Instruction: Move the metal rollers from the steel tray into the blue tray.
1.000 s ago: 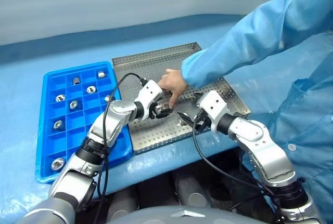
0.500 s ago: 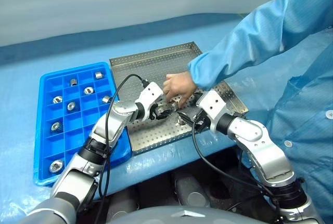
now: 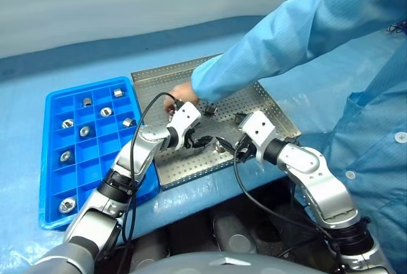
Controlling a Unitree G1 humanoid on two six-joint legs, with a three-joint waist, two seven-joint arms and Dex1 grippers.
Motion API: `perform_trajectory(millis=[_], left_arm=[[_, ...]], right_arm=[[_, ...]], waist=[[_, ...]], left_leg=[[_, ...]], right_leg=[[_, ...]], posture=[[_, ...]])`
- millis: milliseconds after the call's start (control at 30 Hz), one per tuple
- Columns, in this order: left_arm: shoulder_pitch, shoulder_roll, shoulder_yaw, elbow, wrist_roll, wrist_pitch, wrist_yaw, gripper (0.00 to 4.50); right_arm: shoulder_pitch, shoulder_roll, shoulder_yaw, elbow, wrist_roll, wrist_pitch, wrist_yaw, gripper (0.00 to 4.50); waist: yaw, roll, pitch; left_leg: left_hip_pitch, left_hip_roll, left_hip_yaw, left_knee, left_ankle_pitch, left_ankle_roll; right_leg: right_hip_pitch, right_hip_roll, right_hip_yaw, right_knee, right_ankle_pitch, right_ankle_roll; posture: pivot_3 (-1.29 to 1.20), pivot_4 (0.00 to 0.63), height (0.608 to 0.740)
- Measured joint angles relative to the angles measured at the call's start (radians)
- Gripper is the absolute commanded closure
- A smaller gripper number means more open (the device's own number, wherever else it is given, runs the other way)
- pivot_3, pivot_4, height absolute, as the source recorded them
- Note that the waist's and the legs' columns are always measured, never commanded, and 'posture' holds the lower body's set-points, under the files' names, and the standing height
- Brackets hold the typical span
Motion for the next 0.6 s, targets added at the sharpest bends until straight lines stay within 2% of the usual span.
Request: perform_trajectory(millis=[233, 600], left_arm=[[0.022, -0.011, -0.001, -0.036, -0.066, 0.02, -0.099, 0.84], [-0.008, -0.086, -0.039, 0.056, -0.032, 0.011, -0.081, 0.84]], right_arm=[[-0.002, 0.0, 0.001, 0.001, -0.001, 0.0, 0.001, 0.0], [0.004, -0.011, 0.004, 0.0, -0.001, 0.008, 0.002, 0.0]], waist=[[0.0, 0.0, 0.0], [-0.006, 0.0, 0.0]], left_leg=[[0.0, 0.0, 0.0, 0.0, 0.0, 0.0], [0.001, -0.001, 0.0, 0.0, 0.0, 0.0]], right_leg=[[0.0, 0.0, 0.0, 0.0, 0.0, 0.0], [0.001, 0.0, 0.0, 0.0, 0.0, 0.0]], posture=[[-0.27, 0.15, 0.74], [-0.31, 0.15, 0.74]])
